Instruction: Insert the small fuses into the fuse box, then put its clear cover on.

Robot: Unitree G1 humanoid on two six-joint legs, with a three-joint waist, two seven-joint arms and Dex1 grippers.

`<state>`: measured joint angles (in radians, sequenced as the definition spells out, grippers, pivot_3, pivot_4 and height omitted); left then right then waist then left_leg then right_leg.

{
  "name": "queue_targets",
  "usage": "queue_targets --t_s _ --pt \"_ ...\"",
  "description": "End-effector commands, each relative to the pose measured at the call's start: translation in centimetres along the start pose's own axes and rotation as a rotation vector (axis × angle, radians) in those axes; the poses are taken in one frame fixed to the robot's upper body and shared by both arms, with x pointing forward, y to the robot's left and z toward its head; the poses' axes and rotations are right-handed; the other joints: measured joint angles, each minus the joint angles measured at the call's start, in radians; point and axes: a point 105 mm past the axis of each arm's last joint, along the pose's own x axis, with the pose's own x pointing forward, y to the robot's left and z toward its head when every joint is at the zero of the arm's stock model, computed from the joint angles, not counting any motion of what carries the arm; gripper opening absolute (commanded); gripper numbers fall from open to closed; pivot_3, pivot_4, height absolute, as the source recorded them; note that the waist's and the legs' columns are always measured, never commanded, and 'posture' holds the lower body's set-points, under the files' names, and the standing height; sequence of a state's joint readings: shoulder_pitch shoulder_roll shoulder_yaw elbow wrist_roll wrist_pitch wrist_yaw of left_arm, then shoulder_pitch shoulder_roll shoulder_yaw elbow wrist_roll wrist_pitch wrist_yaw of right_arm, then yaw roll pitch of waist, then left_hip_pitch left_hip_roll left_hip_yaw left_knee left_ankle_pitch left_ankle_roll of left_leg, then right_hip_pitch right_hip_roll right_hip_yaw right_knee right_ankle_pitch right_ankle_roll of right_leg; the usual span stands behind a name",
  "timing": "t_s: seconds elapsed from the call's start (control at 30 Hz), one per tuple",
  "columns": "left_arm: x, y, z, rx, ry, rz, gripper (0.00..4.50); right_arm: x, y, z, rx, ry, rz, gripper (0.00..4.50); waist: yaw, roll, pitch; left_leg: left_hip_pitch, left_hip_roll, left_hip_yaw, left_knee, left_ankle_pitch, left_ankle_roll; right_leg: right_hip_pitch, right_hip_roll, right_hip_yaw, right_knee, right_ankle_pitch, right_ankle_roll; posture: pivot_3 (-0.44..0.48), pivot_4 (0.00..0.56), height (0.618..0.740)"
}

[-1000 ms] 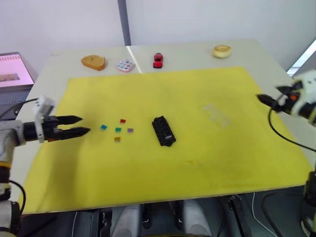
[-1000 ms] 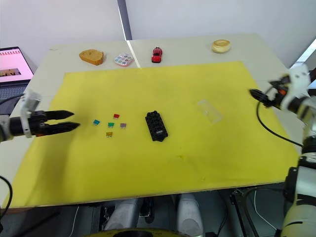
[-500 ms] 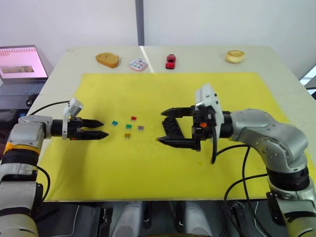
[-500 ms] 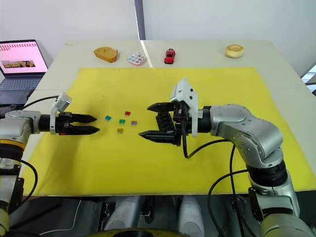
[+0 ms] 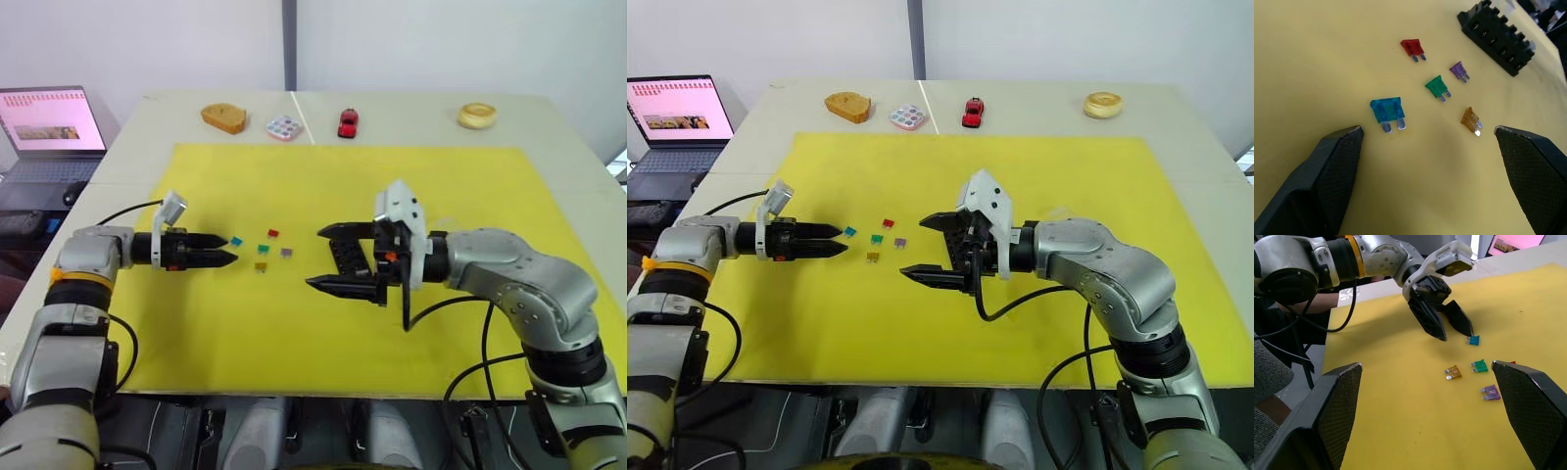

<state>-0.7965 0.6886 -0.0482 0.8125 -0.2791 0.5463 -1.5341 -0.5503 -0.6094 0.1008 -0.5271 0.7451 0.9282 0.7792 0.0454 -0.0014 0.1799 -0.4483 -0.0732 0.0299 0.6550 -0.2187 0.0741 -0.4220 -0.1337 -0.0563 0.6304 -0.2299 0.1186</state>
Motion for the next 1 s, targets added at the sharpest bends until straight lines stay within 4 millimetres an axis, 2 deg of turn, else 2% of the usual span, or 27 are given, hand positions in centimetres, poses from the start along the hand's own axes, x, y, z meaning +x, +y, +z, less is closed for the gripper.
queue_targets --t_s 0.03,0.33,0.63,0.8,0.9,0.97,1.0 --pt "1.8 -0.6 -0.4 -0.067 -0.017 -0.079 4.5 -0.1 0.1 0.8 -0.051 -0.021 -0.015 4.45 0.0 0.0 0.0 0.0 0.0 0.0 0.001 0.0 0.001 0.0 0.0 0.0 0.0 0.0 0.0 0.0 0.15 0.74" --pt "2.5 -0.9 -1.4 -0.121 -0.036 -0.101 4.5 0.0 -0.2 0.6 -0.054 -0.017 -0.034 4.45 -0.002 0.0 0.0 0.0 0.0 0.0 0.001 -0.001 0.001 0.001 0.0 0.0 0.0 0.0 0.0 0.0 0.15 0.74" --pt "0.9 -1.2 -2.8 -0.221 -0.043 -0.082 4.5 0.0 -0.6 0.3 -0.072 0.001 -0.051 4.45 -0.012 0.0 0.0 0.0 0.0 0.0 0.001 -0.001 0.001 0.0 0.0 0.001 0.0 0.0 0.0 0.0 0.15 0.74" --pt "0.8 -1.6 -2.9 -0.258 -0.069 -0.09 4.5 0.2 -0.9 0.3 -0.081 0.001 -0.057 4.45 -0.032 0.0 -0.001 0.0 0.0 0.0 -0.001 -0.001 0.001 -0.001 0.0 0.001 0.0 0.0 0.0 0.0 0.15 0.74" --pt "1.3 -1.7 -3.1 -0.268 -0.074 -0.089 3.64 0.3 -1.1 0.3 -0.09 0.0 -0.063 4.5 -0.034 0.001 -0.001 0.001 0.0 0.0 -0.003 -0.001 0.001 -0.001 0.0 0.001 0.0 0.0 0.0 0.0 0.15 0.74" --pt "1.4 -1.6 -3.1 -0.281 -0.085 -0.085 2.76 0.3 -1.2 0.3 -0.095 0.001 -0.068 4.5 -0.033 0.001 -0.001 0.001 0.0 0.0 -0.003 -0.001 0.001 -0.001 0.0 0.001 0.0 0.0 0.0 0.0 0.15 0.74" --pt "1.4 -1.6 -3.1 -0.289 -0.093 -0.084 2.76 0.3 -1.2 0.3 -0.098 0.002 -0.071 4.5 -0.033 0.001 -0.001 0.001 0.0 0.0 -0.003 -0.001 0.001 -0.001 0.0 0.001 0.0 0.0 0.0 0.0 0.15 0.74"
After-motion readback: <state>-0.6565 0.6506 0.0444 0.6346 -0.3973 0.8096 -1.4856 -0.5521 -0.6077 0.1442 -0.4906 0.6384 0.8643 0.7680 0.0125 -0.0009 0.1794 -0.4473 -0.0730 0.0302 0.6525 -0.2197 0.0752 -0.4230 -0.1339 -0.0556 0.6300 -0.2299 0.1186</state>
